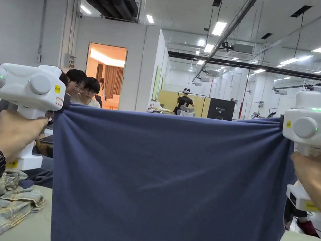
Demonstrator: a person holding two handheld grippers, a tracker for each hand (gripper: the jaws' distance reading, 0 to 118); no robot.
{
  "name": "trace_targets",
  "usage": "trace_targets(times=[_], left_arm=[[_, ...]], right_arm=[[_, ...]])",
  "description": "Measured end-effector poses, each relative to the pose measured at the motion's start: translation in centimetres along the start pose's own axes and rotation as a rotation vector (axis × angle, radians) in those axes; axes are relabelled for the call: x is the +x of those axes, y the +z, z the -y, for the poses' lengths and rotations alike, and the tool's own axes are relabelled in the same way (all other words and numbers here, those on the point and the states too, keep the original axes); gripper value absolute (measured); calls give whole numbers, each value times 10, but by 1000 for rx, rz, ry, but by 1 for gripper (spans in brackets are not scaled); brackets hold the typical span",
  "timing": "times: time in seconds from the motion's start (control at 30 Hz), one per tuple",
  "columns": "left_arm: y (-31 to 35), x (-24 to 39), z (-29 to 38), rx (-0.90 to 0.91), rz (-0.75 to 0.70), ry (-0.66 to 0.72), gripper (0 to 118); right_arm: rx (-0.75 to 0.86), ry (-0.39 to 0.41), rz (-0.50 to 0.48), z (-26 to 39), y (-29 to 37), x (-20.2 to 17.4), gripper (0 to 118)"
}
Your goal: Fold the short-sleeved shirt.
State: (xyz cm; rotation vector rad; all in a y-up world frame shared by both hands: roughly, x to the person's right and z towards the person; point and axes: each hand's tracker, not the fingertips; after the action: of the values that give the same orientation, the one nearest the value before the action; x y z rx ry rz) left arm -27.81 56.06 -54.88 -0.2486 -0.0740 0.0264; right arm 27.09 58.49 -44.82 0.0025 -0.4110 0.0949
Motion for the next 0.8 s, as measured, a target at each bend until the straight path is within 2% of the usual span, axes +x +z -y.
trace_targets(times=[0.33, 0.47, 0.8], left_arm=[[35, -4, 103, -102, 24, -14, 0], [62, -4, 139, -124, 37, -7, 0], [143, -4, 219, -143, 80, -22, 0]], right_arm=[[-106, 38, -18, 98, 61, 5, 0], [-147, 82, -10, 128, 89, 11, 0], [-242, 66, -41, 192, 178, 34, 0]])
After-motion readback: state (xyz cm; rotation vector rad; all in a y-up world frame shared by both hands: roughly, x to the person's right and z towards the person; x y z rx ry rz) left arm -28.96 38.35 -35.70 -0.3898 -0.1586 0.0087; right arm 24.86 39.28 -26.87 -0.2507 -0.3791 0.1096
